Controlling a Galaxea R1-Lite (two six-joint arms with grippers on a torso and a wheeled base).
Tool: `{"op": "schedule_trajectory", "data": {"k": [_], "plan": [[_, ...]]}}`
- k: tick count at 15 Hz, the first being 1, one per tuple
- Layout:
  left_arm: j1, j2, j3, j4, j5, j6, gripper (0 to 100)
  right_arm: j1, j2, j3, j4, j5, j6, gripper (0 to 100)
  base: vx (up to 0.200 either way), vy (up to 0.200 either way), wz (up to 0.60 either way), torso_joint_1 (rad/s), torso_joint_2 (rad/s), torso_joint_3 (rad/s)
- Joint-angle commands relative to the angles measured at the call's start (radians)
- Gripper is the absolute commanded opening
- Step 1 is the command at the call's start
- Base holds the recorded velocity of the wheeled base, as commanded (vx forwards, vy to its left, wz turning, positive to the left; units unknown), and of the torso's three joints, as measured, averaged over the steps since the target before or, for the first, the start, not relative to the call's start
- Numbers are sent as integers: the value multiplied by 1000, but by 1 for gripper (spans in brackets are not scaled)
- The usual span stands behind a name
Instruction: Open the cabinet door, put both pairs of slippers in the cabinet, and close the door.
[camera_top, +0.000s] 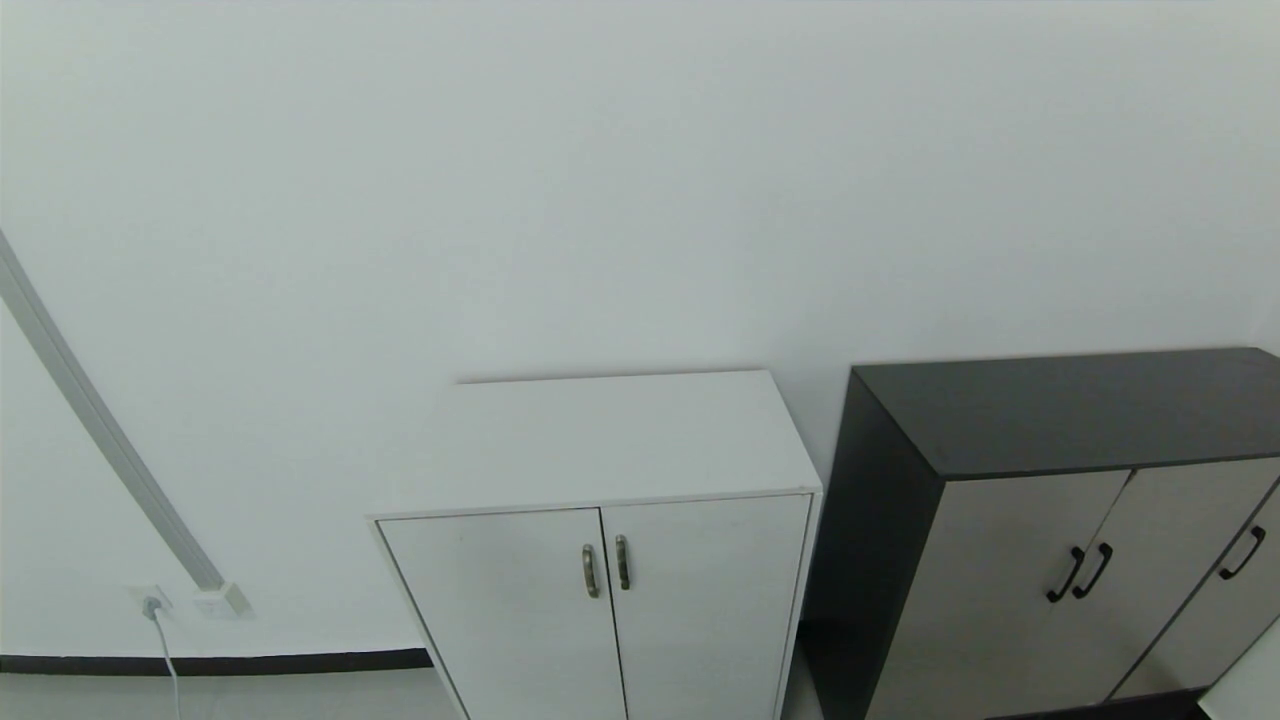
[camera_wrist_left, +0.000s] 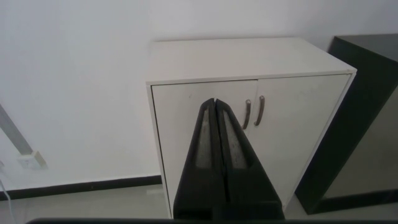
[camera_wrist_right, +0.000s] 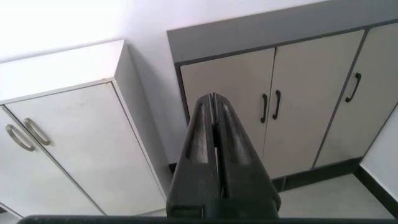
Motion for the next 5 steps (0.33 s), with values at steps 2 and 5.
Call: {"op": "schedule_trajectory", "data": {"k": [2, 5], "plan": [[0, 1, 0, 0, 0, 0, 0, 0, 2, 0, 1, 1, -3, 0, 0, 0, 0, 0, 0, 0], [0, 1, 0, 0, 0, 0, 0, 0, 2, 0, 1, 1, -6, 0, 0, 0, 0, 0, 0, 0]]}}
